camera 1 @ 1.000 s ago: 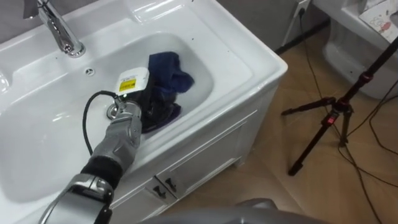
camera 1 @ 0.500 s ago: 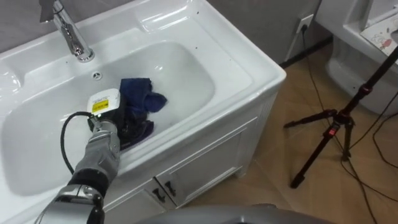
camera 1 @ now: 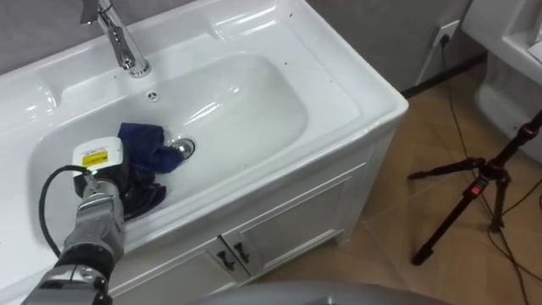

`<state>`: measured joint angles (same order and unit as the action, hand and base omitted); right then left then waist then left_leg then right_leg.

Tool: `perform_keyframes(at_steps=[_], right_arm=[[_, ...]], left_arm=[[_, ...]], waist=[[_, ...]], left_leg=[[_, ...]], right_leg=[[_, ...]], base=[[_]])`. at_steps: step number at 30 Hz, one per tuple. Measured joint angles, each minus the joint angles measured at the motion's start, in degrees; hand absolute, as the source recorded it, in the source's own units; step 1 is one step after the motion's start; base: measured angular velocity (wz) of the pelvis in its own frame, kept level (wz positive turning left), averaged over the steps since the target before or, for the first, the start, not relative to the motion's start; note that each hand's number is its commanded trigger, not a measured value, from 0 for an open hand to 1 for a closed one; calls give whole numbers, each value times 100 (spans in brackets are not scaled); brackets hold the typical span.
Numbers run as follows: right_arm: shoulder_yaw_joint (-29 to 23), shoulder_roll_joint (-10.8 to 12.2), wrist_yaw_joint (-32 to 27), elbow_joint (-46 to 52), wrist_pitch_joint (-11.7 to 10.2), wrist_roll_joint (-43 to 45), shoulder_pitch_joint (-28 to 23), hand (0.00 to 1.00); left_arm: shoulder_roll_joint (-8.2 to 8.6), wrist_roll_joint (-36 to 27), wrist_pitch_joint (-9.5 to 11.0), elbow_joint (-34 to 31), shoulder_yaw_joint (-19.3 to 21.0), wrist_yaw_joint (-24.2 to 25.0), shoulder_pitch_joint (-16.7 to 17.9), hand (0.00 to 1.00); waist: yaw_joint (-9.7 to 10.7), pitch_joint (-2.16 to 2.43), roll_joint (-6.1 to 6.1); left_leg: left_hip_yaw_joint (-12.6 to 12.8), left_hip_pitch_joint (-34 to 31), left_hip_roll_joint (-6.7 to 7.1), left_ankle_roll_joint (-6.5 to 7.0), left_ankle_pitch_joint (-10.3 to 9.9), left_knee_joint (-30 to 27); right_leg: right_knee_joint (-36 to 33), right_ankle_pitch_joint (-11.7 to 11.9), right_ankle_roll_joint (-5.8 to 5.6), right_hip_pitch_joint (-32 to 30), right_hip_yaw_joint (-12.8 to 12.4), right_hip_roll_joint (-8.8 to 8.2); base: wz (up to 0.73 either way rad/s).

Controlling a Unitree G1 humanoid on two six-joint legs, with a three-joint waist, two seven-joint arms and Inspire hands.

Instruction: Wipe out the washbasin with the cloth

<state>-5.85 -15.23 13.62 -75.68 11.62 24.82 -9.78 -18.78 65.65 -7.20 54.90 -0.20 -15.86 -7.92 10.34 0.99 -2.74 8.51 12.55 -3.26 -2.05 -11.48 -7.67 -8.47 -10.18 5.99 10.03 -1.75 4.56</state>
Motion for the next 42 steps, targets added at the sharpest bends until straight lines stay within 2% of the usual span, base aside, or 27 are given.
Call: perform_keyframes(at_steps=[3,5,7,11,17,22,26,29,34,35,37,38,39,42], right_arm=[[9,-4,-85,-66,-24,3,119,0],[11,-4,-117,-78,-18,2,136,0],[11,-3,-167,-86,13,2,163,0],[10,-2,-267,-128,47,-12,243,0],[2,-16,-425,-238,19,-214,428,0],[15,-88,-476,-225,-60,-217,525,0],[121,-88,-494,-233,-177,-215,525,0],[235,-81,-554,-223,-287,-223,533,0],[421,-63,-676,-228,-460,-195,536,0],[462,-62,-682,-205,-465,-182,524,0],[462,-62,-693,-192,-467,-147,523,0],[463,-62,-702,-193,-469,-148,522,0],[462,-64,-704,-197,-469,-150,515,0],[470,-68,-738,-183,-475,-150,470,0]], left_arm=[[-8,20,0,11,3,2,1,100],[-10,-13,1,10,13,-2,-25,100],[-8,-115,7,10,65,-12,-45,100],[-3,-445,20,-12,325,3,-121,100],[-11,-812,50,-96,603,-20,-147,100],[-20,-1020,139,-214,686,-17,-191,100],[-20,-1491,197,-332,682,-20,-239,100],[-21,-1671,276,-359,683,-20,-286,100],[-22,-1889,446,-504,688,-39,-287,100],[-22,-1892,454,-639,688,-39,-286,100],[-24,-1892,445,-883,696,-79,-286,100],[-24,-1891,444,-1037,713,-140,-286,100],[-25,-1887,441,-1158,751,-176,-285,100],[-24,-1892,391,-1439,808,-268,-282,100]], waist=[[-19,2,-14],[-139,2,-25],[-173,-8,-54],[-279,3,-84],[-291,4,-94],[-342,3,-76],[-424,1,-62],[-516,-3,-58],[-587,-28,-54],[-595,-57,-41],[-597,-79,-32],[-620,-111,3],[-645,-120,25],[-693,-114,35]], left_leg=[[-22,-4,-4,-2,1,-5],[-82,-9,-4,-1,1,-12],[-100,-18,-3,-2,1,-7],[-265,-79,10,-1,1,-11],[-469,-145,13,-2,1,-8],[-626,-300,14,-46,27,-10],[-715,-397,16,-60,36,-11],[-734,-437,19,-69,42,-11],[-796,-508,44,-69,42,-27],[-881,-525,58,-68,43,-31],[-935,-613,86,-67,43,-103],[-948,-629,90,-67,44,-113],[-958,-644,91,-67,44,-115],[-964,-691,101,-67,42,-153]], right_leg=[[26,-4,9,4,27,1],[29,0,17,2,34,7],[47,1,18,9,34,6],[71,3,22,-11,61,4],[83,-14,54,-28,224,5],[79,-18,65,-147,387,1],[83,-19,74,-213,513,-8],[79,-18,75,-254,516,-11],[82,-20,71,-297,569,-36],[83,-23,66,-299,592,-46],[86,-28,58,-320,663,-71],[85,-29,57,-321,690,-76],[90,-29,57,-323,714,-78],[93,-28,55,-337,751,-90]], base=[[1],[-2],[2],[4],[10],[13],[11],[4],[7],[22],[22],[16],[12],[7]])
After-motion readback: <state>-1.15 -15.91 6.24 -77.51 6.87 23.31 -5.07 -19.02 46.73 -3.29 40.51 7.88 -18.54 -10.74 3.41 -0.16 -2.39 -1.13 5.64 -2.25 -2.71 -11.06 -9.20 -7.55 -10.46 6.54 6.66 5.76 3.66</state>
